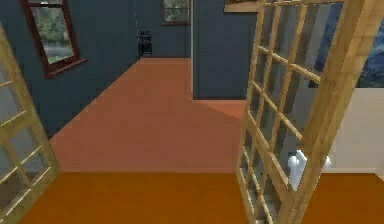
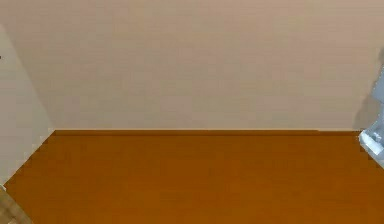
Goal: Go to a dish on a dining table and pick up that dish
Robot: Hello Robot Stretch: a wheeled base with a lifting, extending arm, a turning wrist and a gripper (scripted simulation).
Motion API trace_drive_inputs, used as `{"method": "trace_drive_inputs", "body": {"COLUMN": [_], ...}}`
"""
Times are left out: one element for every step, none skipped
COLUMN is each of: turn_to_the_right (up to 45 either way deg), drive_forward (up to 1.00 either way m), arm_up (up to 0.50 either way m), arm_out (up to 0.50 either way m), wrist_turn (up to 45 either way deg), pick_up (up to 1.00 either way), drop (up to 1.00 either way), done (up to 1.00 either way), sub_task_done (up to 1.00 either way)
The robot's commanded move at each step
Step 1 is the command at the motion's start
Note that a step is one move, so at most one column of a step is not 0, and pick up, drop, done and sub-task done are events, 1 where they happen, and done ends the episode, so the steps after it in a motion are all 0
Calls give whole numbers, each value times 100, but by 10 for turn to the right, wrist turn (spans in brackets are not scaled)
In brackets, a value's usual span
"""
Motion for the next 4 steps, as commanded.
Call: {"method": "trace_drive_inputs", "body": {"turn_to_the_right": [0,-90,0,-30], "drive_forward": [40,0,100,0], "arm_up": [0,0,0,0], "arm_out": [0,0,0,0], "wrist_turn": [0,0,0,0], "pick_up": [0,0,0,0], "drop": [0,0,0,0], "done": [0,0,0,0], "sub_task_done": [0,0,0,0]}}
